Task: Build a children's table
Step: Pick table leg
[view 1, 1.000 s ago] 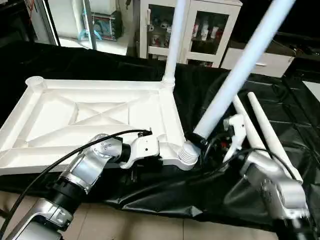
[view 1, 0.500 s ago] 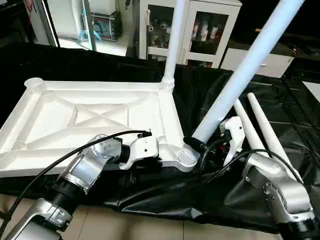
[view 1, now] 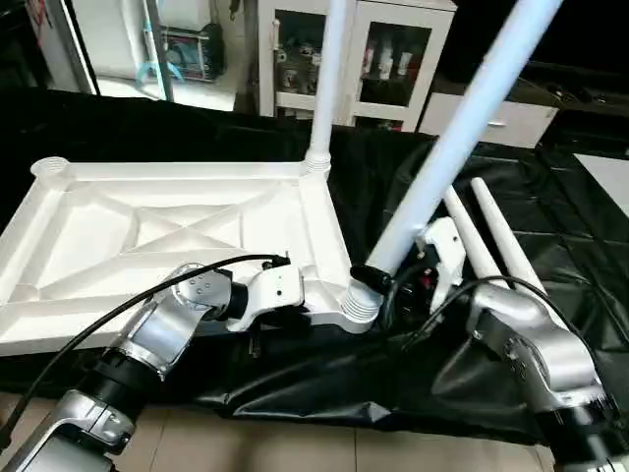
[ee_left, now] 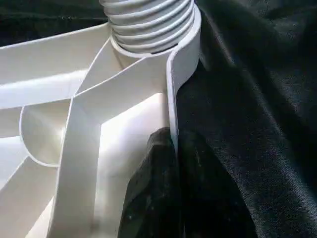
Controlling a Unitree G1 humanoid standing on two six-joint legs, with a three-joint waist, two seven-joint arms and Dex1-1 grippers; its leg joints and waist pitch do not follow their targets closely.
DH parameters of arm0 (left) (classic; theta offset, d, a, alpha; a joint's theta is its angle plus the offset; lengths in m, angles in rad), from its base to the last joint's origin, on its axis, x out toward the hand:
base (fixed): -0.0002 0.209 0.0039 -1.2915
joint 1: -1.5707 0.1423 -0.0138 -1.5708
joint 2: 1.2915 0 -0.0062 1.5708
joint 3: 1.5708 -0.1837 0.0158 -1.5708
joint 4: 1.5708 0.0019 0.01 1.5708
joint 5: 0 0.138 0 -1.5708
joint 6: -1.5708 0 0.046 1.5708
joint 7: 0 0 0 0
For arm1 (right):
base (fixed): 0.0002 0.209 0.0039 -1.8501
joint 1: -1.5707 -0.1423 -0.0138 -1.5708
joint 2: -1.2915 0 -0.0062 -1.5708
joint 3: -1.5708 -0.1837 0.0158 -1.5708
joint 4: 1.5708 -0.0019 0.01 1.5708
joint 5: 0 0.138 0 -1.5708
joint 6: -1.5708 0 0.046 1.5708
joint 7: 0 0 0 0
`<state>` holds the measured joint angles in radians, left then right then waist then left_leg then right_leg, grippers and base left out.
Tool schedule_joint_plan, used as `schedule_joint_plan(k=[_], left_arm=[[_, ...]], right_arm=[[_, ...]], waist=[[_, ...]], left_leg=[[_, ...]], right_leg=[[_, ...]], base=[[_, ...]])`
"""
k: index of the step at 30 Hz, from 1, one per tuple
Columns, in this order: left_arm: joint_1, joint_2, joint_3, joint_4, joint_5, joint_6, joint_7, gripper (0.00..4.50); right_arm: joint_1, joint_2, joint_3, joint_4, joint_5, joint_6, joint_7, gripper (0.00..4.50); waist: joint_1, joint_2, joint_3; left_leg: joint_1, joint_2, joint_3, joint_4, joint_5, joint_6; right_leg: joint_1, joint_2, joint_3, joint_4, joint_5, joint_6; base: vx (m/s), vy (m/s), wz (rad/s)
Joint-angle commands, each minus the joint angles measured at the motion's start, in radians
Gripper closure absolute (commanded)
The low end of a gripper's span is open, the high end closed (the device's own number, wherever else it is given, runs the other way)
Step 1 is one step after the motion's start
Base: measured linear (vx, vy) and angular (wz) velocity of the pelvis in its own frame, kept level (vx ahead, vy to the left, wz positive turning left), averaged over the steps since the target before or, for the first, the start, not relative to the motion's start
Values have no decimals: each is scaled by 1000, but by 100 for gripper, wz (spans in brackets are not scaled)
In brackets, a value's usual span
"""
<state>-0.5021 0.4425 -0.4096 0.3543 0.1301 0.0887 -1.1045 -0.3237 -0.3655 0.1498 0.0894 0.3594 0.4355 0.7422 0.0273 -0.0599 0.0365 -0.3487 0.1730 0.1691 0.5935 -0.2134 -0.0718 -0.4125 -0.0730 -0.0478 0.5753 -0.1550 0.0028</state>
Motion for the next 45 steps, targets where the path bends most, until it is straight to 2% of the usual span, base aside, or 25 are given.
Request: schedule_joint_plan(k=[1,8,10,11,17,20,25,28,30,36,38,40,41,43,45], left_arm=[[9,-17,-33,-2,12,-4,0,450],[9,-16,-33,-3,11,-2,-1,450],[12,-14,-33,-10,11,2,-3,450],[13,-13,-33,-12,11,3,-4,450],[17,-13,-34,-16,12,5,-5,450],[20,-12,-36,-19,11,6,-9,450],[23,-11,-40,-23,13,5,-17,450],[24,-12,-42,-23,14,4,-17,450],[24,-12,-43,-25,16,5,-17,450],[28,-12,-44,-27,20,2,-19,450],[27,-13,-44,-25,21,1,-17,450],[28,-12,-43,-26,23,1,-14,450],[28,-12,-42,-26,23,1,-14,450],[29,-9,-40,-26,22,1,-15,450],[29,-8,-39,-27,22,2,-14,450]], right_arm=[[30,-18,140,64,-134,50,8,265],[24,-18,145,70,-136,46,10,265],[-13,-18,168,68,-149,21,27,265],[-23,-18,177,65,-154,11,34,265],[-33,-10,180,65,-156,9,40,265],[-29,-10,191,77,-168,0,50,265],[-43,-8,223,68,-169,-10,78,265],[-56,13,207,65,-153,-14,66,265],[-68,38,173,80,-137,-24,46,265],[-50,27,196,55,-147,-53,75,265],[-46,35,184,57,-140,-49,62,265],[-40,59,121,92,-125,-42,0,265],[-39,60,114,95,-122,-42,-5,265],[-33,76,43,124,-86,-31,-45,265],[-27,74,10,130,-65,-25,-54,265]], waist=[[0,4,-21],[1,5,-20],[0,6,-20],[-5,5,-20],[-7,4,-18],[-7,7,-17],[-12,9,-20],[-14,9,-21],[-17,8,-21],[-17,9,-21],[-16,10,-22],[-16,9,-22],[-15,9,-22],[-15,10,-22],[-15,11,-21]], left_leg=[[2,49,-36,-97,-457,-7],[4,52,-36,-101,-472,-9],[2,53,-38,-102,-476,-11],[-5,54,-42,-105,-477,-15],[3,53,-36,-103,-471,-7],[3,53,-37,-104,-474,-7],[-1,56,-38,-110,-470,-10],[1,55,-36,-109,-469,-9],[0,55,-36,-109,-465,-8],[2,56,-33,-108,-455,-5],[0,56,-33,-109,-445,-3],[0,57,-32,-109,-435,-3],[0,57,-31,-109,-434,-4],[2,56,-30,-108,-439,-3],[4,56,-32,-109,-452,-6]], right_leg=[[13,-77,32,-107,-717,-42],[8,-78,31,-106,-693,-46],[10,-79,30,-104,-692,-48],[16,-80,28,-101,-684,-50],[9,-80,31,-107,-688,-54],[9,-81,30,-109,-700,-51],[16,-79,29,-105,-646,-66],[14,-80,31,-104,-635,-77],[14,-80,31,-103,-630,-81],[14,-80,33,-104,-631,-83],[16,-80,34,-102,-620,-86],[17,-80,35,-100,-602,-94],[16,-79,35,-99,-602,-95],[14,-79,35,-102,-611,-95],[14,-80,32,-105,-632,-90]], base=[[0,0,0],[0,0,0],[0,0,0],[0,0,0],[0,0,0],[0,0,0],[0,0,0],[0,0,0],[0,0,0],[0,0,0],[0,0,0],[0,0,0],[0,0,0],[0,0,0],[0,0,0]])
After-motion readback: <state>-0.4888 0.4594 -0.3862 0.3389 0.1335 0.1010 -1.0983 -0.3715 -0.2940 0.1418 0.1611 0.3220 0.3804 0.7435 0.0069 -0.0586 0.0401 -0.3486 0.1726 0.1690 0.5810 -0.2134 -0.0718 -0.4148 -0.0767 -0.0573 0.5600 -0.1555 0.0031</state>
